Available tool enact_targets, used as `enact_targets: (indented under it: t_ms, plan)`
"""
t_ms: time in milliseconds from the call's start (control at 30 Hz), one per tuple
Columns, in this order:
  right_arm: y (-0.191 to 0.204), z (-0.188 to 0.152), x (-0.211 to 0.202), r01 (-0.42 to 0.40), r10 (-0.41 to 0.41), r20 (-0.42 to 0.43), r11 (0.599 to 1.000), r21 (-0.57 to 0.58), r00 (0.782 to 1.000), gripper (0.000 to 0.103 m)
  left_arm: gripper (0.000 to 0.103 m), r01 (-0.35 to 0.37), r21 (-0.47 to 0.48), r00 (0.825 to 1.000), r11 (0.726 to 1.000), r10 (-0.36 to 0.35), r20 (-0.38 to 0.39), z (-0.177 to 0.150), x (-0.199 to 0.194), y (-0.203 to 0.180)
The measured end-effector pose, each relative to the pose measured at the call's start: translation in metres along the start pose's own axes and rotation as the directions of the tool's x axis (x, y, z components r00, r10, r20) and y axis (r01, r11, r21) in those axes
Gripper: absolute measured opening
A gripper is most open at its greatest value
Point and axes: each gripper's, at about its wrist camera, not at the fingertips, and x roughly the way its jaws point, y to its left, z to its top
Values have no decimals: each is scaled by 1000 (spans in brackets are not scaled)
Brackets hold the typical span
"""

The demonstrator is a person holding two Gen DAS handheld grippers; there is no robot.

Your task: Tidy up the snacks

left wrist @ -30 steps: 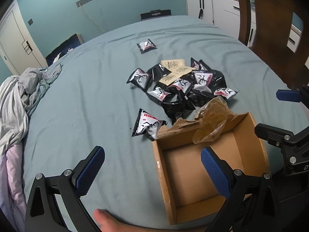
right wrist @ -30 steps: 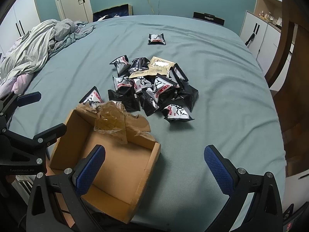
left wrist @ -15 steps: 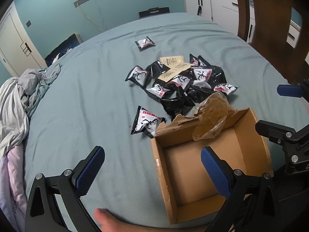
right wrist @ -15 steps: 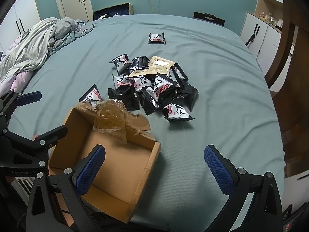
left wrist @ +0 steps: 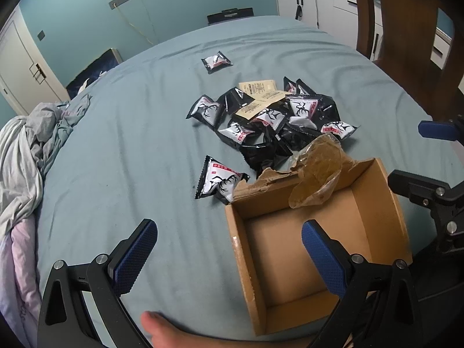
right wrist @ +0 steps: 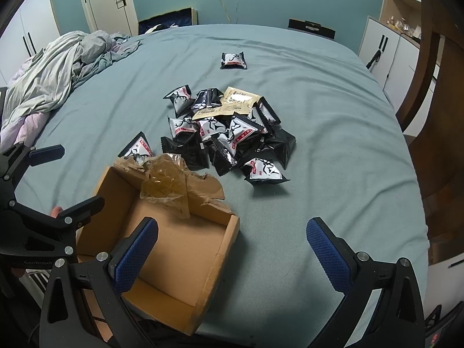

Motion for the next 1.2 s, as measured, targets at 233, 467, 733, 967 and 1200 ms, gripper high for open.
enact_targets:
  t_ms: [233,467,733,967,1200]
  plan:
    - [-6,0,-1,-8,8,4,1000,27,1000,103,102,-2,5,1000,1000,2,-11,0,1,-1]
    - [-18,5,-1,-21,21,3,997,69,1000,103,102,7,-1,1000,1000,-7,-12,0,2,0]
    - [-34,18,10,13,-12,-21,996,93,1000,103,102,39,-26,999,999,-40,-19,3,5,7]
    - [-56,42,44,-10,28,-112,986,163,993,103,102,49,-69,998,996,-53,-47,6,13,19]
    - [-70,67,91,-50,91,-193,977,208,977,103,102,64,-149,994,987,-76,-74,9,22,38]
